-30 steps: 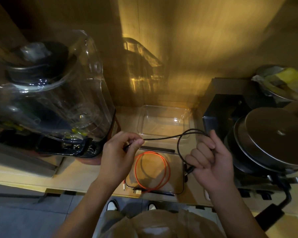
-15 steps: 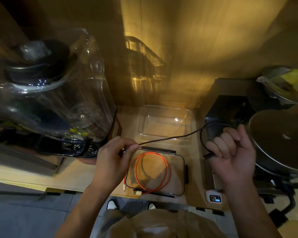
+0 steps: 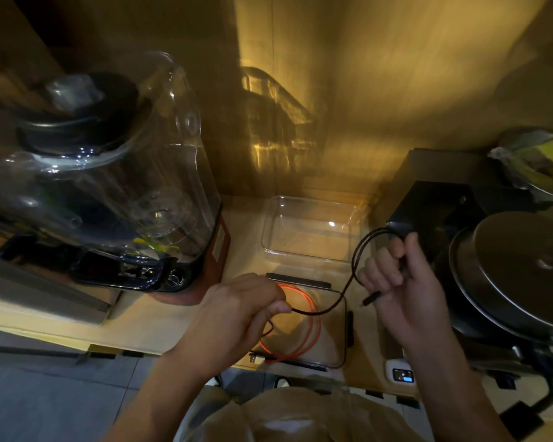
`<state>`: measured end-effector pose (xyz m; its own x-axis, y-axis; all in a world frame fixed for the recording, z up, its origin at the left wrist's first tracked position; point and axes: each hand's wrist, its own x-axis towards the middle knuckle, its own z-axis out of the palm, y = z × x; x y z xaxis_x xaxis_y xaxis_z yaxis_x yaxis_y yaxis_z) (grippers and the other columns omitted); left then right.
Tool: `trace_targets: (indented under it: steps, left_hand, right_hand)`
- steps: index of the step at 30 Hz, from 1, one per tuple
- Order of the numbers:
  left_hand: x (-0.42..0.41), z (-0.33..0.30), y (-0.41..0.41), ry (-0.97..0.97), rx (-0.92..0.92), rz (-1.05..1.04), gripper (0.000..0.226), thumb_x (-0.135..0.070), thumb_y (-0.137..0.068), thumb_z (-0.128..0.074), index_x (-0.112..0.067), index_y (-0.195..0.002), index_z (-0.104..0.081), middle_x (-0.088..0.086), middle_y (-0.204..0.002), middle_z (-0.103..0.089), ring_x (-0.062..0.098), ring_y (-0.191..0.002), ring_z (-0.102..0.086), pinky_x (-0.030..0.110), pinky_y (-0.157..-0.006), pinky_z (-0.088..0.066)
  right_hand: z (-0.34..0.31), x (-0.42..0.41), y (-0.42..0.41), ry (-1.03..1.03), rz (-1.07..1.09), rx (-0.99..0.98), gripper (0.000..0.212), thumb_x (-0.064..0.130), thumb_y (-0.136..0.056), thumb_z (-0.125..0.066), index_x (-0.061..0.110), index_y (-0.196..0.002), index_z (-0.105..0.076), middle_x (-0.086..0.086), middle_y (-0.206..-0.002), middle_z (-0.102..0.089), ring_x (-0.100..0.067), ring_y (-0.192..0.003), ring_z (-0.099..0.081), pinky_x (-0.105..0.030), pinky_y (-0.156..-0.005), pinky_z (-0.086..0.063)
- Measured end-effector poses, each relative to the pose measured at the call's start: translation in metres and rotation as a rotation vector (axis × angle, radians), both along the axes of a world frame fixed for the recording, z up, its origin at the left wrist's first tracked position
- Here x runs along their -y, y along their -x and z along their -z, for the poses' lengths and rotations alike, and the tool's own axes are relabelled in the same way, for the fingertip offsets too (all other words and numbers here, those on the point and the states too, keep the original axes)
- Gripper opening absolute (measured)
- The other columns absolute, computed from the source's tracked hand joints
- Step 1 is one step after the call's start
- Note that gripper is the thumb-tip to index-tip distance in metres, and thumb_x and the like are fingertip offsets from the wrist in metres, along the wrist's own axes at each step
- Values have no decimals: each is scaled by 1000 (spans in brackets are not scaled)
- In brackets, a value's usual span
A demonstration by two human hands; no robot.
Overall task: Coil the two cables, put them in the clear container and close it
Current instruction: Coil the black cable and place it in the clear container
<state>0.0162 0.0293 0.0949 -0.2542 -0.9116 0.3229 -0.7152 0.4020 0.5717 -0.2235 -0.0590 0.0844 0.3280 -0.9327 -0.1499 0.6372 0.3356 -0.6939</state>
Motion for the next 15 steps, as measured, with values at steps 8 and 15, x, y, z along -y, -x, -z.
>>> trace_targets:
  steps: [8,15]
  left_hand:
    - [10,-10,20,25,-34,-8,37,-38,-102,-42,-16,-78,-60,-4,-70,-59,14,-66,-57,31,-59,-45]
    - [20,-15,30,48,-15,-105,26,-32,-99,-48,-20,-76,-54,-17,-66,-37,5,-58,-43,13,-56,-24]
  right_hand:
    - [7,-18,-24,146,-259,-254,34,33,-101,-41,16,-76,-57,-4,-62,-59,-19,-59,-60,-32,-59,-53]
    - [12,-38,-33,40,-555,-212,43,42,-102,-41,5,-83,-51,-2,-45,-42,-14,-33,-33,-26,-39,-27]
